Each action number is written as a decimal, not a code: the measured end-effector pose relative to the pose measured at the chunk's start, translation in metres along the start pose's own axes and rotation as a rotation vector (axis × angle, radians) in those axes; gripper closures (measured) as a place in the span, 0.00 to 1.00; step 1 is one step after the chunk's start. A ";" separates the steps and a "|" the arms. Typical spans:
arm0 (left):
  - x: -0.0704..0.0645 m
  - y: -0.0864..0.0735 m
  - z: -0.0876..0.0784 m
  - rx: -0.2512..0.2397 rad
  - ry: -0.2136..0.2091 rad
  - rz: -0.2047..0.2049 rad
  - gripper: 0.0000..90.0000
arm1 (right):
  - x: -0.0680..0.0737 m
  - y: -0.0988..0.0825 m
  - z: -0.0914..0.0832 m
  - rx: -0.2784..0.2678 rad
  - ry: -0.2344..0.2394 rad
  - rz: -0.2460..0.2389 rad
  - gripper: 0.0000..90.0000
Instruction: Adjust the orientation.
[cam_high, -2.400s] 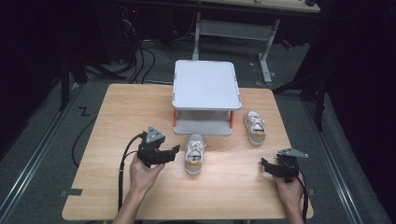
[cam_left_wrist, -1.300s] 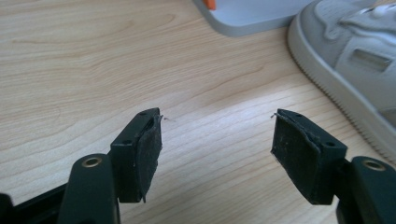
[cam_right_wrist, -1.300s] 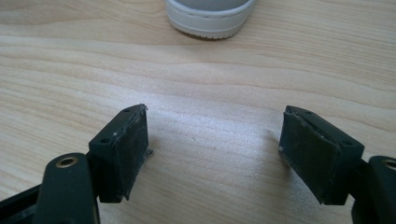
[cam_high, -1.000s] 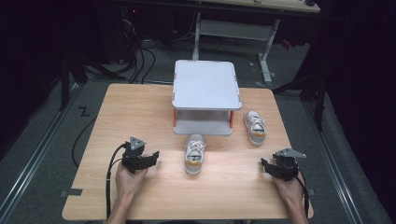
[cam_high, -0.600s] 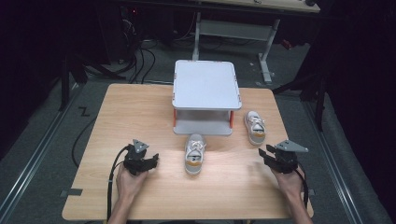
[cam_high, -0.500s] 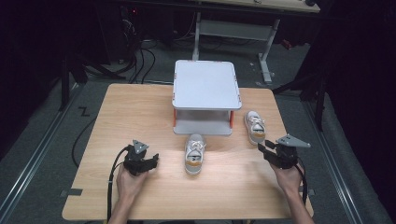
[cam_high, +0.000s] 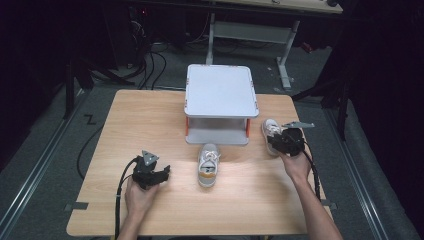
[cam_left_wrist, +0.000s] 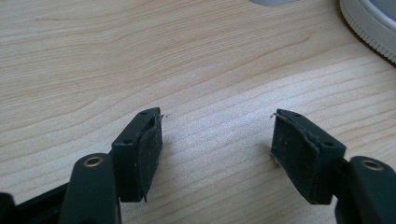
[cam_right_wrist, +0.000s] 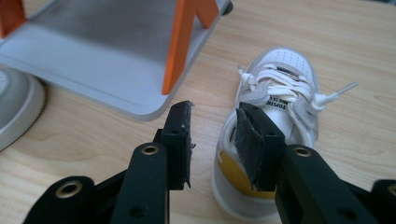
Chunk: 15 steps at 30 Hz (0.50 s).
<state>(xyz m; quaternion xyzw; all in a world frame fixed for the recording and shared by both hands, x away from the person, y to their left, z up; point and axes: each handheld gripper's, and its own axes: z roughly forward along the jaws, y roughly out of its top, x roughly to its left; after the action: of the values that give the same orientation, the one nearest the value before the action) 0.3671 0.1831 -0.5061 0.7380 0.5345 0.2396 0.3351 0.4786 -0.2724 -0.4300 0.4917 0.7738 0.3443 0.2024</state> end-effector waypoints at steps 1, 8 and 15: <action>0.000 0.000 0.000 0.000 0.000 -0.002 0.37 | -0.001 0.002 0.004 0.007 -0.008 0.003 0.74; 0.001 0.000 0.000 -0.003 -0.003 -0.011 0.37 | 0.002 0.007 0.021 0.097 -0.049 -0.006 0.77; 0.001 0.000 0.000 -0.005 -0.003 -0.015 0.38 | 0.001 0.007 0.024 0.114 -0.076 -0.017 0.90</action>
<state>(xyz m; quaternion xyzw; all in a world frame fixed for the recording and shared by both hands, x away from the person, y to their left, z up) 0.3671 0.1846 -0.5062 0.7334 0.5390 0.2375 0.3395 0.4979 -0.2619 -0.4414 0.5086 0.7881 0.2788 0.2063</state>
